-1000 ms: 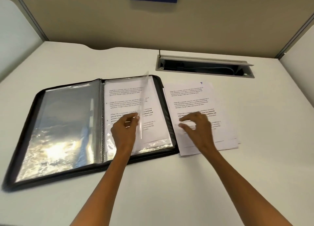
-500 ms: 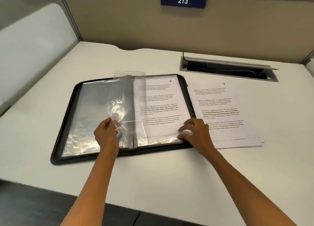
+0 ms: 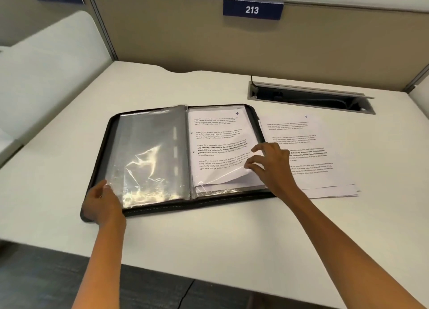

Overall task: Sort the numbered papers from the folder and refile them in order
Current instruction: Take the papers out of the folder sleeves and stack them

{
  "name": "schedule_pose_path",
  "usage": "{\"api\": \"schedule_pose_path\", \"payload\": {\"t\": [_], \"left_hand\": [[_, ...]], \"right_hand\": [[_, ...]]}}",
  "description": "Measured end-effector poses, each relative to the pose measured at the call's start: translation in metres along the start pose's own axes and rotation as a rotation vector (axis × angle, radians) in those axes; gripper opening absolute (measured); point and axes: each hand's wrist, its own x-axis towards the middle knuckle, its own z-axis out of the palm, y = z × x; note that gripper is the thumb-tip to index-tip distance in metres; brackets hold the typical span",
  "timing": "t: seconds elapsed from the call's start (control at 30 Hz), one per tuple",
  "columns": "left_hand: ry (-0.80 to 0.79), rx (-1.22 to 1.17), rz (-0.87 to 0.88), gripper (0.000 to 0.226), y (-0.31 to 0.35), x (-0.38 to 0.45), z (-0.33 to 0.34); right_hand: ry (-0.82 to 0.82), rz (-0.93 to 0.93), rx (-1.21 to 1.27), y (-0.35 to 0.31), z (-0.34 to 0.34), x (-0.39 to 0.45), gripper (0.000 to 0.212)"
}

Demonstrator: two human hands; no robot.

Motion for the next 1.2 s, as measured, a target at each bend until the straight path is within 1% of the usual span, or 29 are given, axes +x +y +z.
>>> {"api": "schedule_pose_path", "payload": {"t": [0.03, 0.1, 0.17, 0.2, 0.23, 0.3, 0.37, 0.43, 0.5, 0.57, 0.7, 0.77, 0.83, 0.9, 0.93, 1.0, 1.07, 1.13, 1.2], "left_hand": [[0.04, 0.079, 0.088, 0.031, 0.001, -0.003, -0.002], [0.079, 0.221, 0.348, 0.032, 0.005, -0.015, 0.001], [0.07, 0.307, 0.672, 0.032, 0.009, -0.035, 0.01], [0.036, 0.324, 0.793, 0.03, 0.011, -0.048, 0.017], [-0.032, 0.326, 0.878, 0.027, 0.013, -0.059, 0.024], [-0.229, 0.337, 1.025, 0.027, 0.016, -0.084, 0.042], [-0.448, 0.421, 1.193, 0.039, 0.014, -0.103, 0.058], [-0.611, 0.537, 1.32, 0.051, 0.006, -0.116, 0.07], [-0.696, 0.597, 1.365, 0.056, -0.002, -0.123, 0.079], [-0.729, 0.621, 1.372, 0.055, -0.006, -0.128, 0.084], [-0.691, 0.574, 1.378, 0.041, -0.004, -0.133, 0.087], [-0.673, 0.543, 1.372, 0.032, -0.002, -0.133, 0.087], [-0.684, 0.529, 1.324, 0.024, -0.002, -0.132, 0.086], [-0.707, 0.515, 1.274, 0.019, -0.001, -0.131, 0.086], [-0.715, 0.512, 1.26, 0.018, 0.0, -0.131, 0.086], [-0.72, 0.519, 1.251, 0.017, 0.001, -0.13, 0.086], [-0.717, 0.517, 1.246, 0.017, 0.001, -0.13, 0.086], [-0.723, 0.5, 1.229, 0.017, 0.002, -0.129, 0.085], [-0.727, 0.481, 1.215, 0.017, 0.003, -0.13, 0.085]], "right_hand": [[0.01, -0.018, -0.007, -0.003, -0.003, 0.003, 0.023], [0.027, -0.051, -0.017, -0.008, -0.008, 0.006, 0.018], [0.04, -0.081, -0.032, -0.012, -0.012, 0.008, 0.012], [0.045, -0.096, -0.045, -0.014, -0.013, 0.008, 0.012], [0.049, -0.113, -0.059, -0.016, -0.015, 0.009, 0.012], [0.053, -0.137, -0.083, -0.018, -0.018, 0.01, 0.013], [0.053, -0.145, -0.099, -0.021, -0.021, 0.01, 0.013], [0.05, -0.147, -0.104, -0.024, -0.022, 0.01, 0.013], [0.046, -0.146, -0.111, -0.026, -0.024, 0.01, 0.014], [0.043, -0.147, -0.117, -0.028, -0.026, 0.01, 0.015], [0.049, -0.162, -0.121, -0.03, -0.028, 0.007, 0.009], [0.087, -0.177, -0.133, -0.032, -0.031, 0.005, 0.007], [0.153, -0.238, -0.154, -0.041, -0.031, -0.004, 0.013], [0.185, -0.398, -0.143, -0.053, -0.026, -0.021, 0.013], [0.144, -0.484, -0.138, -0.059, -0.021, -0.032, 0.014], [-0.031, -0.582, -0.183, -0.066, -0.01, -0.052, 0.021], [-0.175, -0.55, -0.314, -0.064, -0.001, -0.06, 0.04], [-0.241, -0.46, -0.482, -0.061, 0.003, -0.054, 0.056], [-0.295, -0.394, -0.628, -0.063, 0.003, -0.045, 0.06]]}}
